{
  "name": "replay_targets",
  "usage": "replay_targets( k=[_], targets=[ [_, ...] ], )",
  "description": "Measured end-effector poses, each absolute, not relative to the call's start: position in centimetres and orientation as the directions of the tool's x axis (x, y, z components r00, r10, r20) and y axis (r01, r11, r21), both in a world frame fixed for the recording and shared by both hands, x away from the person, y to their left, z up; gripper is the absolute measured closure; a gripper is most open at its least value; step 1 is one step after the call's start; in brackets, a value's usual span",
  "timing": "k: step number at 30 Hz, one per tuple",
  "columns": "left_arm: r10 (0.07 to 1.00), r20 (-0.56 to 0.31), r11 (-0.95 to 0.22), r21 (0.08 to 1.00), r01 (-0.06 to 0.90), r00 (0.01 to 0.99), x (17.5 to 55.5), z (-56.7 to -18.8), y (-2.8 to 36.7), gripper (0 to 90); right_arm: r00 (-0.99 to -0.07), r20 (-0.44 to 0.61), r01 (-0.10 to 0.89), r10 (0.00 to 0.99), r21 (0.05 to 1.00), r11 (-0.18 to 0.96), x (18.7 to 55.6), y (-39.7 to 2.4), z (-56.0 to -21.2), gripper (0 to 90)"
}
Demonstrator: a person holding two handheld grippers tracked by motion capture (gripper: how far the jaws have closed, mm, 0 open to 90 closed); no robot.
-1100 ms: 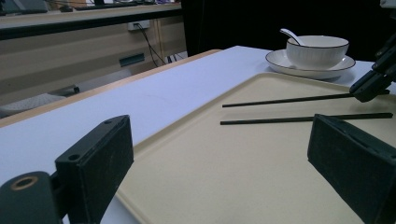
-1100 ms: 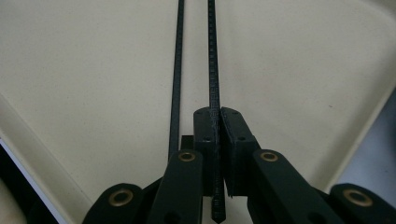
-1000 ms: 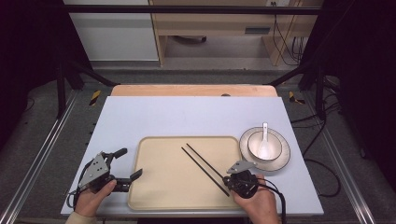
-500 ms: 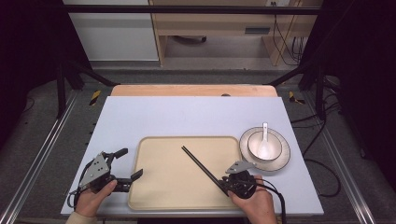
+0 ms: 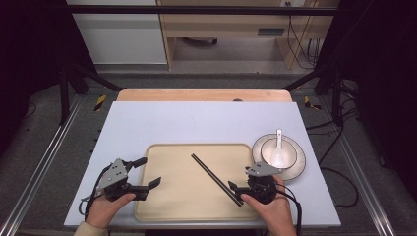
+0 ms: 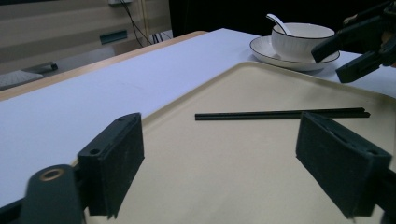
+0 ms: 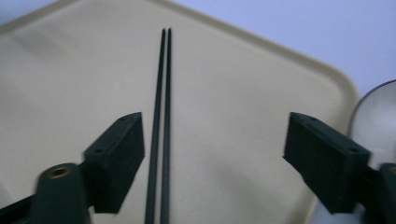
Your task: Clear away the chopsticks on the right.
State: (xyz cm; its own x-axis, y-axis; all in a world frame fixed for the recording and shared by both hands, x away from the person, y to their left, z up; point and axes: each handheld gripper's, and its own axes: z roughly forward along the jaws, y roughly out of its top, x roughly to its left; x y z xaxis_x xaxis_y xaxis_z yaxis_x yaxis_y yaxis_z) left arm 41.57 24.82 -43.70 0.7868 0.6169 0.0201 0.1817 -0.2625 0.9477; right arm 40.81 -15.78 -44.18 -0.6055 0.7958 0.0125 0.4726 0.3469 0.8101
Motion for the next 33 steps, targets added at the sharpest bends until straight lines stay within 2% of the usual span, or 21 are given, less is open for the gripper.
replay_targets(
  k=[1, 2, 3, 8, 11, 15, 20, 33],
  targets=[
    [0.613, 0.017, -0.276, 0.941, 0.194, 0.790, 41.7, -43.7, 24.4, 27.8, -0.598, 0.008, 0.459, 0.801, 0.823, 0.334, 40.8, -16.3, -43.8, 10.7],
    [0.613, 0.014, -0.285, 0.937, 0.204, 0.790, 41.9, -43.7, 24.0, 27.8, -0.598, 0.008, 0.459, 0.801, 0.823, 0.334, 40.8, -16.3, -43.8, 10.7],
    [0.609, 0.004, -0.304, 0.925, 0.229, 0.793, 42.3, -43.8, 23.3, 31.6, -0.598, -0.001, 0.450, 0.802, 0.827, 0.337, 40.9, -16.6, -43.7, 9.4],
    [0.582, -0.035, -0.352, 0.890, 0.290, 0.812, 43.9, -44.4, 20.5, 59.2, -0.565, -0.037, 0.414, 0.824, 0.851, 0.322, 41.2, -17.9, -43.1, 9.8],
    [0.560, -0.036, -0.403, 0.861, 0.310, 0.828, 44.7, -44.8, 18.7, 70.5, -0.547, -0.057, 0.384, 0.835, 0.869, 0.311, 41.2, -18.7, -43.1, 10.4],
    [0.547, -0.046, -0.446, 0.829, 0.337, 0.836, 45.6, -45.3, 16.5, 81.1, -0.524, -0.094, 0.312, 0.846, 0.903, 0.293, 40.8, -19.7, -43.1, 10.6],
    [0.558, -0.047, -0.495, 0.783, 0.378, 0.828, 46.8, -46.0, 14.2, 86.3, -0.520, -0.053, 0.302, 0.853, 0.922, 0.242, 39.8, -21.1, -43.3, 10.3],
    [0.574, -0.042, -0.532, 0.740, 0.411, 0.818, 48.3, -47.1, 11.5, 88.5, -0.519, -0.030, 0.307, 0.854, 0.926, 0.219, 39.2, -21.8, -44.1, 7.1]
  ],
)
